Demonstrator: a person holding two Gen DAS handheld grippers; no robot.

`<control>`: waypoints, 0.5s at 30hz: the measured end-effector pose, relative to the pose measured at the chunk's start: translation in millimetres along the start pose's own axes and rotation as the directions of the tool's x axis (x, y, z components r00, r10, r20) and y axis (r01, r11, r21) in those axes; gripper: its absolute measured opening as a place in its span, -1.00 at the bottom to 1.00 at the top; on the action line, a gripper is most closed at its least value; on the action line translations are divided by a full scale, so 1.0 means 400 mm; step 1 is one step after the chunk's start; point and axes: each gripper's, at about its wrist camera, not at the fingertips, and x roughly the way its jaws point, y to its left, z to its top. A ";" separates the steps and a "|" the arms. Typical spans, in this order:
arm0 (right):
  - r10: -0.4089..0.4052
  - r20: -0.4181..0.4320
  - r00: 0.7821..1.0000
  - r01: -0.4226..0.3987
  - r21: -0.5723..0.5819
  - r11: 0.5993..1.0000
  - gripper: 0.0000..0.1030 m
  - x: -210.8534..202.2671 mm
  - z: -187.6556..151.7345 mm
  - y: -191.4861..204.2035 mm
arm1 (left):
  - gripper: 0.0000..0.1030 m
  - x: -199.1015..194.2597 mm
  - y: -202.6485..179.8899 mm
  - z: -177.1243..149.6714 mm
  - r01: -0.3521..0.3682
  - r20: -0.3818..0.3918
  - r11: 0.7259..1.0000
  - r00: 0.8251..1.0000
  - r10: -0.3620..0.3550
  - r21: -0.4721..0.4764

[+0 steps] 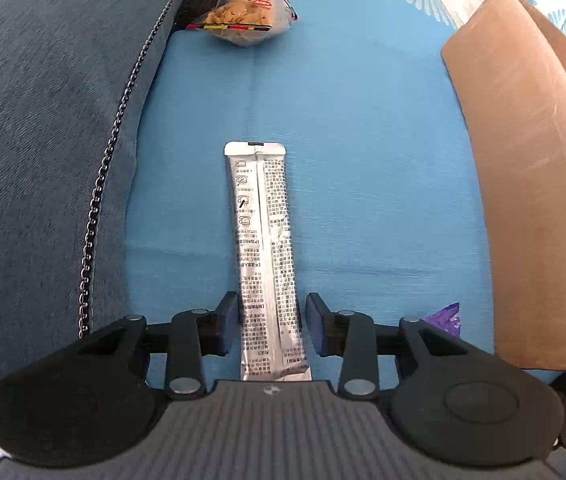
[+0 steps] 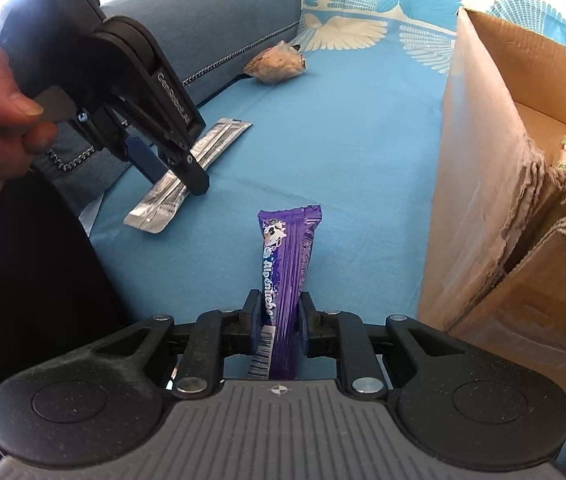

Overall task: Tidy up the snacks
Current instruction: 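Lift the purple bar with the right tool while the left tool holds the silver stick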

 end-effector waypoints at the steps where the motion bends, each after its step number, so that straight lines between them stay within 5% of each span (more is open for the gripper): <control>1: -0.002 0.006 1.000 0.002 -0.005 1.000 -0.59 0.001 -0.001 0.002 | -0.21 0.002 -0.004 0.002 -0.010 0.000 1.000 1.000 0.010 0.011; 15: 0.000 0.017 1.000 0.001 -0.021 1.000 -0.56 -0.003 -0.006 -0.001 | -0.20 0.006 -0.020 0.003 -0.041 0.001 0.998 0.999 0.041 0.041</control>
